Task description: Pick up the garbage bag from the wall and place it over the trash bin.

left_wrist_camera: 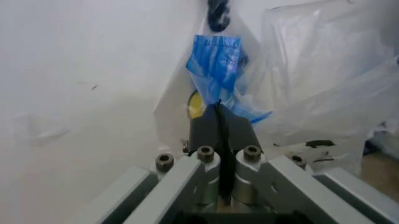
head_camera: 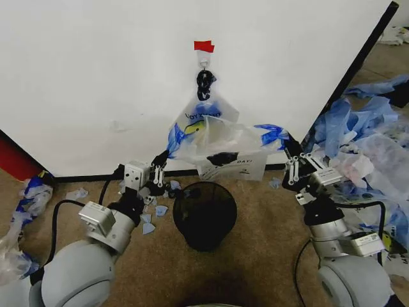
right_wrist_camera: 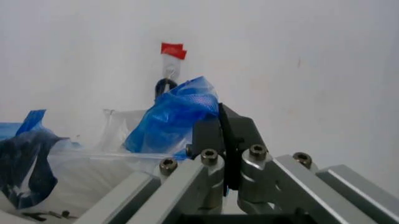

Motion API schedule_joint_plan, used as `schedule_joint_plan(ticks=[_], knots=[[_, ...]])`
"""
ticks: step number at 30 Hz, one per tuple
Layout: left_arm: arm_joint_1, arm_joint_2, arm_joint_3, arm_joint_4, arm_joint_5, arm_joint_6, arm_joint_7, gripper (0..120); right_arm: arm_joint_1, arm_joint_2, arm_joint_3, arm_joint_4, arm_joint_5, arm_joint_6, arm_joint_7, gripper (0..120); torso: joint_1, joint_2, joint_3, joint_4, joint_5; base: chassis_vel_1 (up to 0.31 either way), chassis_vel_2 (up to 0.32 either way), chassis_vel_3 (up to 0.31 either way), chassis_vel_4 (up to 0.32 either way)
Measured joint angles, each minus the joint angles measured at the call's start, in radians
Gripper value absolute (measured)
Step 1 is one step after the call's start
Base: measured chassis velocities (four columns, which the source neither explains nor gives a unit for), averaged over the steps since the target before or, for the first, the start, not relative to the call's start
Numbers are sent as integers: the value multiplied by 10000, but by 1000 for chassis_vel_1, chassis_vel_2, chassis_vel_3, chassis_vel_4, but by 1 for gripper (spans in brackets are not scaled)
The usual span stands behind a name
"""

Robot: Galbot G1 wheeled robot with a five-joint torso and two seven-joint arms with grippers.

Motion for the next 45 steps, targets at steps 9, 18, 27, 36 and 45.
schedule_joint_plan(ticks=[9, 18, 27, 36, 45], knots=[[363, 262, -667, 9, -266, 259, 84, 0, 36, -272, -39, 30, 261, -9, -166, 0, 0, 0, 0, 1, 0, 0, 0, 0, 0], [-600, 667, -824, 18, -1599, -828, 2212, 0, -24, -600, 81, 458, 638, -10, -261, 0, 0, 0, 0, 0, 2, 0, 0, 0, 0], [-1843, 898, -596, 22, -2895, -1510, 3078, 0, -348, -876, 222, 979, 991, 6, -313, 0, 0, 0, 0, 0, 1, 0, 0, 0, 0], [-2148, 1410, -639, 22, -3731, -1484, 2326, 0, -741, -1147, 459, 1297, 1142, -18, -190, 0, 0, 0, 0, 1, 0, 0, 0, 0, 0], [-2396, 1476, -504, 22, -3897, -1471, 2308, 0, -822, -1208, 375, 1299, 1321, -8, -222, 0, 0, 0, 0, -1, 1, 0, 0, 0, 0]])
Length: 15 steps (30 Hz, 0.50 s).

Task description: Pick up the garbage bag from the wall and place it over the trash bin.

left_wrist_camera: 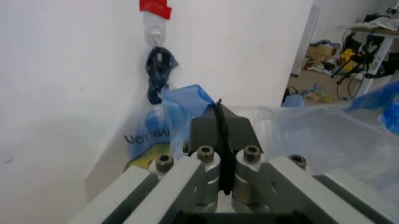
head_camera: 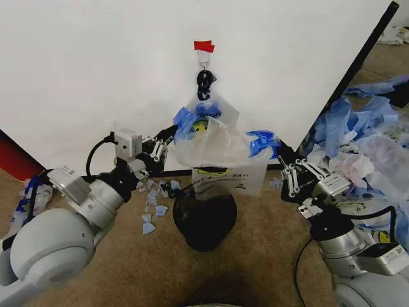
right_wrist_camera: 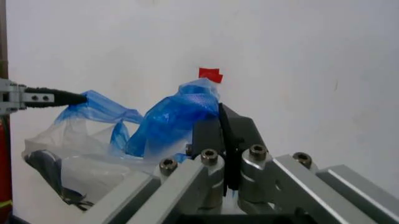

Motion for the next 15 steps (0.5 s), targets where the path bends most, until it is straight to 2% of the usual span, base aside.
schedule_joint_plan(ticks=[5, 15], knots=[[869, -287, 62, 3, 796, -105, 174, 0, -68, 79, -127, -30, -14, 41, -26, 0, 0, 0, 0, 1, -2, 0, 0, 0, 0], [2748, -921, 211, 5, 2338, -667, 490, 0, 278, 254, -597, -1011, 77, 18, -36, 0, 0, 0, 0, 2, 0, 0, 0, 0, 0]])
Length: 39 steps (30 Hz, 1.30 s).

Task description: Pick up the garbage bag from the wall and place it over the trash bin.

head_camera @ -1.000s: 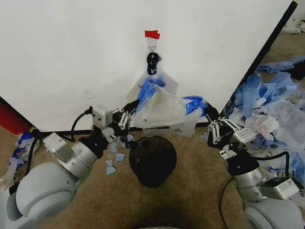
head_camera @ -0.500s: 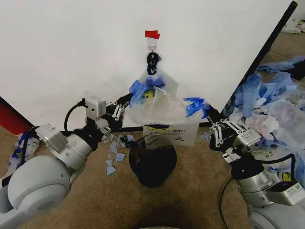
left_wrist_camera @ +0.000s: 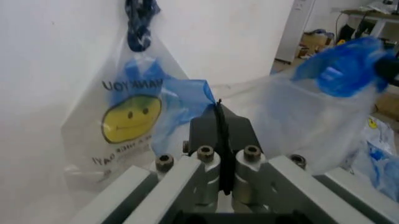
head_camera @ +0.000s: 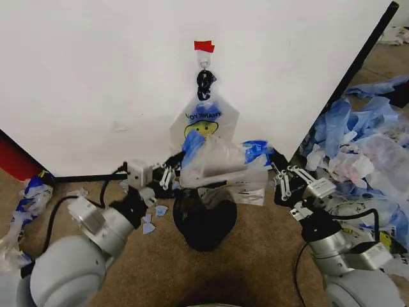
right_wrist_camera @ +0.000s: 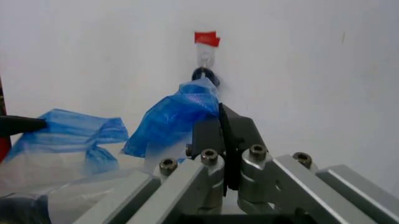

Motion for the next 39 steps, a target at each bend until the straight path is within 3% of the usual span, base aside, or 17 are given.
schedule_joint_plan(ticks=[16, 26, 39], knots=[[586, -733, 297, 1630, 974, -513, 197, 0, 755, 95, -837, -1203, 388, -221, 64, 0, 0, 0, 1, -1, -2, 0, 0, 0, 0], [1092, -575, 288, 1330, 979, -434, -46, 0, 918, 100, -1600, -1399, 565, -413, 176, 0, 0, 0, 0, 0, -2, 0, 0, 0, 0], [1812, -875, 585, 2144, 1689, -571, -177, 0, 510, 256, -2379, -2386, -17, -242, 260, 0, 0, 0, 0, 0, -2, 0, 0, 0, 0]])
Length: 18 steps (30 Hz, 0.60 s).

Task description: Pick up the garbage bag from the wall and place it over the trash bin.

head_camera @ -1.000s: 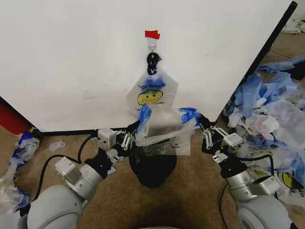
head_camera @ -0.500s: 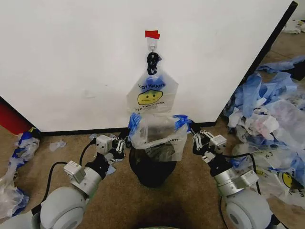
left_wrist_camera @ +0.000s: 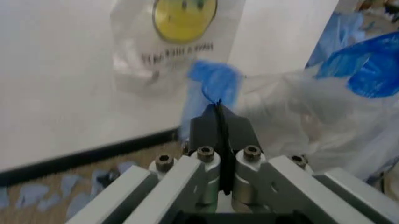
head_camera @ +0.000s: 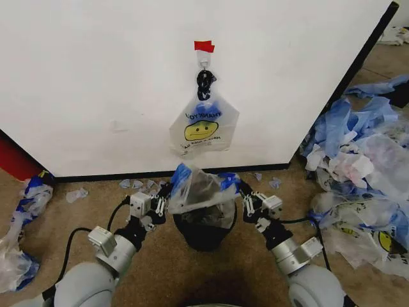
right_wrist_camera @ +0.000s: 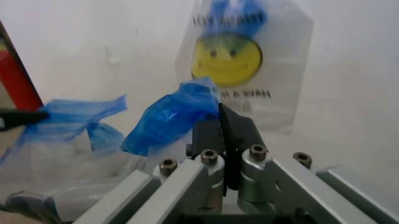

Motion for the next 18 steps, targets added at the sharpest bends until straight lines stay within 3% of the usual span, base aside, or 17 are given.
schedule_joint_plan(ticks=[18], knots=[[244, -98, 983, 552, 113, -88, -549, 0, -1199, -204, 573, -522, -241, 51, 362, 0, 0, 0, -1, -1, 1, 0, 0, 0, 0]])
